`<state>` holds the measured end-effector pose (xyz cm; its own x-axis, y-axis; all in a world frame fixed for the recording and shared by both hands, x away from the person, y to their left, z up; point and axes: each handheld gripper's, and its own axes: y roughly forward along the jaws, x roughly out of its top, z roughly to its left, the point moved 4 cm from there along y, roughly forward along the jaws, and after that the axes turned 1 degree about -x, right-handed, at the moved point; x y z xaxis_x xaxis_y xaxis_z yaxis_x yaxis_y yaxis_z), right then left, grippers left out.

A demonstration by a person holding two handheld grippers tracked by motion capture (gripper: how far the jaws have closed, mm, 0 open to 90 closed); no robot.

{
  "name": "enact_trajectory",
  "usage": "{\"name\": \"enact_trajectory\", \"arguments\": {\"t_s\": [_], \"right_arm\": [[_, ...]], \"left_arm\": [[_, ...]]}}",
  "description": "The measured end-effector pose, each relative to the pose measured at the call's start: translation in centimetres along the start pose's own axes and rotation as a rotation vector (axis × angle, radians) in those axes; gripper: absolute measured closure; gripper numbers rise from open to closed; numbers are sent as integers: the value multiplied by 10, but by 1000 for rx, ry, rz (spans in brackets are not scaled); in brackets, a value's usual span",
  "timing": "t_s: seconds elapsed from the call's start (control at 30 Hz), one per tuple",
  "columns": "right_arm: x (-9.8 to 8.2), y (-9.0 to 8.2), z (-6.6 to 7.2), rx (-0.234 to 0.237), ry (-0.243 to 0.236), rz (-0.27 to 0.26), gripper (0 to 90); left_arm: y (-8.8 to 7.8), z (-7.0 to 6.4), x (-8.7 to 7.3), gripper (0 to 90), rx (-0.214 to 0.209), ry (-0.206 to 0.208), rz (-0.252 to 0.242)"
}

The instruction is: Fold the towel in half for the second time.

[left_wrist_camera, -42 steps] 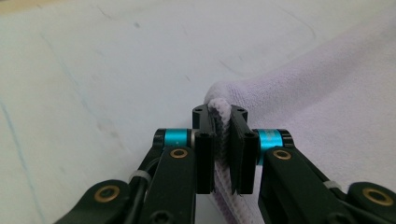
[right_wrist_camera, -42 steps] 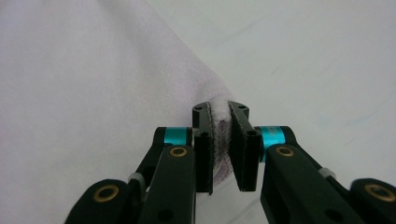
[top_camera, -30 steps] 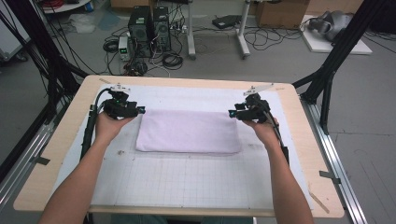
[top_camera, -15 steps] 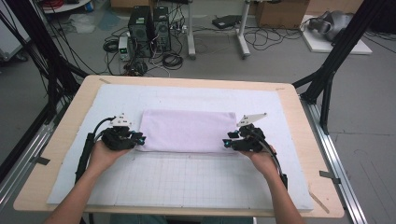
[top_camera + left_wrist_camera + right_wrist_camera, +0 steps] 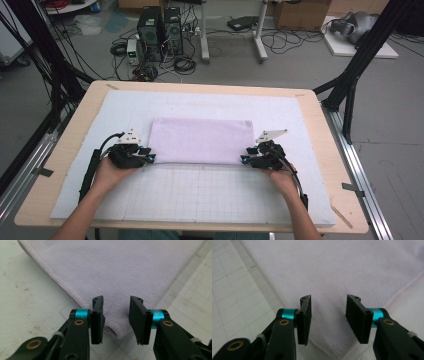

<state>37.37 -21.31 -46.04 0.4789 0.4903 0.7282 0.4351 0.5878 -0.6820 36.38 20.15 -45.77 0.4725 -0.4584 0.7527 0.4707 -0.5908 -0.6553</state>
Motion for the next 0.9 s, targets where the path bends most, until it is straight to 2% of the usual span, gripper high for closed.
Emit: {"name": "enact_trajectory", "arguments": {"t_s": [0.07, 0.23, 0.3, 0.43, 0.53, 0.63, 0.7, 0.83, 0.9], "right_arm": [[4, -2, 0, -12, 12, -27, 478], [18, -7, 7, -33, 32, -83, 347], [23, -8, 10, -34, 22, -89, 304], [33, -9, 15, -20, 30, -109, 219], [42, -10, 18, -11, 35, -108, 188], [50, -10, 22, 1, 31, -108, 160], [54, -10, 25, -19, 23, -106, 140], [57, -12, 28, -17, 6, -112, 130], [56, -14, 31, -23, 5, -106, 120]], "left_arm": [[-4, 0, 2, 561, 3, -22, -20], [-13, -4, 8, 475, 14, -32, -69], [-16, -6, 10, 456, 20, -37, -73], [-20, -9, 11, 370, 31, -49, -80], [-21, -9, 13, 283, 67, -48, -90], [-23, -10, 15, 224, 80, -55, -98], [-24, -11, 16, 194, 80, -54, -100], [-26, -13, 18, 159, 77, -56, -113], [-28, -14, 18, 157, 60, -71, -114]]}}
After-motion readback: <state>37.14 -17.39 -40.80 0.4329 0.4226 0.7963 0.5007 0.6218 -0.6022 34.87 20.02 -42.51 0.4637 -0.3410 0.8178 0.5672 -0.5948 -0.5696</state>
